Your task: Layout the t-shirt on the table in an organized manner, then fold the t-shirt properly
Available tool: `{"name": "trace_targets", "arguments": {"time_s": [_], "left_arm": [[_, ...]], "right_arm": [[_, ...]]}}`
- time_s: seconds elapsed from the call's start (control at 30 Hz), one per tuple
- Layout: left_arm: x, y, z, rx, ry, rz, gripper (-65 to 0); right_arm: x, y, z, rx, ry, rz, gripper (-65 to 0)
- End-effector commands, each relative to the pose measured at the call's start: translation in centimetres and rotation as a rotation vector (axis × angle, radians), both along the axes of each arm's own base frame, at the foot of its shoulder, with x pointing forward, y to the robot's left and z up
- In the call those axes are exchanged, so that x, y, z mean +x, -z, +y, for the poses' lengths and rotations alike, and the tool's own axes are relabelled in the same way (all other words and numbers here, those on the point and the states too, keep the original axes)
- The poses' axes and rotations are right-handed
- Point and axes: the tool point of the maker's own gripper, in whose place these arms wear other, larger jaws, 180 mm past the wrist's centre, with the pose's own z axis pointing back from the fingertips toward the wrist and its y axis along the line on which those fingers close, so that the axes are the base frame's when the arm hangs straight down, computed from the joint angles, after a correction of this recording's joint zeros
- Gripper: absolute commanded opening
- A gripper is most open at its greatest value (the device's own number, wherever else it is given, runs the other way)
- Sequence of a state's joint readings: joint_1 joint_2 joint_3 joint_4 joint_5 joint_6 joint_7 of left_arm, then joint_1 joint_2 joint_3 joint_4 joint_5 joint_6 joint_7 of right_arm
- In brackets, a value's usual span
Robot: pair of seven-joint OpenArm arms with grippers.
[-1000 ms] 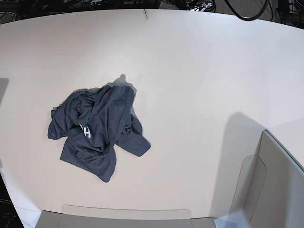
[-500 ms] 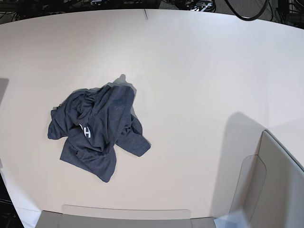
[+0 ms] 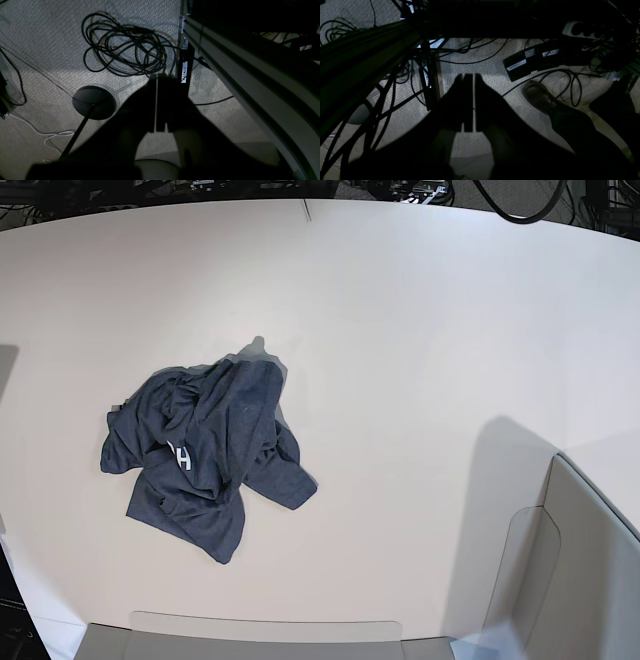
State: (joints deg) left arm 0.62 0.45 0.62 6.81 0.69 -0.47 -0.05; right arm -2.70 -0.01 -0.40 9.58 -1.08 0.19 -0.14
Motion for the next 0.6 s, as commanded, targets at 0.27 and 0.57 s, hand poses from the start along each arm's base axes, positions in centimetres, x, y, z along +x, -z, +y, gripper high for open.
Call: {"name": "trace_targets", "arguments": {"time_s": [0.27, 0.57], "left_arm": [[0.5, 0.0, -0.1, -0.002, -0.006, -0.015, -65.0], [0.4, -0.2, 0.5, 0.008, -0.015, -0.036, -65.0]], "right_arm": [[0.3, 0.0, -0.2, -0.001, 0.008, -0.014, -64.8], [-0.9, -0.2, -0.2, -0.002, 0.0, -0.017, -65.0]]}}
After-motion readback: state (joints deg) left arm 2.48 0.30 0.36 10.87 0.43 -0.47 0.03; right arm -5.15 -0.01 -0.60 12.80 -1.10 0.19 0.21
